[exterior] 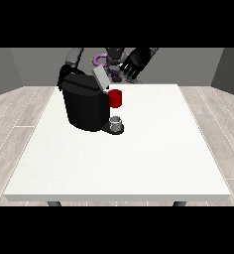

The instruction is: Insert the coffee pod into the coffee machine and close the lid

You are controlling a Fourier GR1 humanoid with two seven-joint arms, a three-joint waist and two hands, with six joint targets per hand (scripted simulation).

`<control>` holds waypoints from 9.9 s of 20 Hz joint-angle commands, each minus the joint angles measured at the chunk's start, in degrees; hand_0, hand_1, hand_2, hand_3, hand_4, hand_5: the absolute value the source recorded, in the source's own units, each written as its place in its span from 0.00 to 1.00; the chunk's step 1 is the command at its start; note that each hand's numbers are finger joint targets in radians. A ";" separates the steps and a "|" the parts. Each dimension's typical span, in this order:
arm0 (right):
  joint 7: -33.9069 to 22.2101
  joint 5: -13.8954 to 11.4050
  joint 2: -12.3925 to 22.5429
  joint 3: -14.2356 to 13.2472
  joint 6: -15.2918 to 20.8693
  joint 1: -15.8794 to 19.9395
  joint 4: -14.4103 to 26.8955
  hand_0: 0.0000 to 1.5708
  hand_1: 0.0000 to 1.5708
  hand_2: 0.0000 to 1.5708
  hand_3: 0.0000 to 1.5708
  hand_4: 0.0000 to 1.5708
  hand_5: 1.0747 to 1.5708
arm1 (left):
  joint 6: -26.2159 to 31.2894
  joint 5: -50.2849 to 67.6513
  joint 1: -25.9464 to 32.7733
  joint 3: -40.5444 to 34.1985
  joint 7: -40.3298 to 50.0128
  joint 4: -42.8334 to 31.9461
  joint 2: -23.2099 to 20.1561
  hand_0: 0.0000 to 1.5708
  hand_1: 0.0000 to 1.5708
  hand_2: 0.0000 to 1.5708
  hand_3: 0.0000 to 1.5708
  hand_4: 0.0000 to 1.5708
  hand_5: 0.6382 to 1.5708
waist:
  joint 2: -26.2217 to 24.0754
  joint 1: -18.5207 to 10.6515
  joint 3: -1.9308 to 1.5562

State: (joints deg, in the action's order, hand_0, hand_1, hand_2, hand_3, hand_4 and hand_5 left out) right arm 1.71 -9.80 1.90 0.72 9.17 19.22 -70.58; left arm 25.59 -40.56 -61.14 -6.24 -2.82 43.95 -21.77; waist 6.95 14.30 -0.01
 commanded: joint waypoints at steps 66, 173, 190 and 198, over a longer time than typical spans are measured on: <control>-4.23 0.43 3.61 -4.10 0.79 9.27 -5.11 0.00 0.00 0.00 0.00 0.04 1.00 | -13.92 -7.61 -10.63 -0.75 -9.60 -7.97 -4.11 0.79 0.79 0.77 0.61 0.00 1.00 | 15.24 5.35 0.02; -6.50 10.05 7.93 -7.99 -9.78 24.93 13.09 0.00 0.00 0.00 0.00 0.13 1.00 | -14.06 31.60 47.27 -0.27 -4.66 35.42 19.13 0.00 0.00 0.00 0.00 0.22 1.00 | -2.03 -23.52 0.02; -5.63 3.11 3.35 -0.71 -8.92 33.32 14.65 0.00 0.00 0.00 0.00 0.00 1.00 | -12.62 33.87 47.70 -2.59 -7.46 33.81 15.24 0.00 0.00 0.00 0.00 0.21 1.00 | -0.63 -24.51 0.04; -8.46 -0.52 5.61 -1.72 -6.74 43.92 18.94 0.00 0.00 0.00 0.00 0.17 1.00 | -10.67 35.34 45.91 -0.91 -5.97 36.55 15.50 0.00 0.00 0.00 0.00 0.26 1.00 | 1.50 -29.85 0.04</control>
State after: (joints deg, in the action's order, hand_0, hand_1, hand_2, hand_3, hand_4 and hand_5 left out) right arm -6.08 -8.91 7.21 -1.18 2.09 59.57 -52.88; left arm 14.11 -5.91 -14.95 -7.00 -7.69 80.49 -5.74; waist 7.44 -14.29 0.03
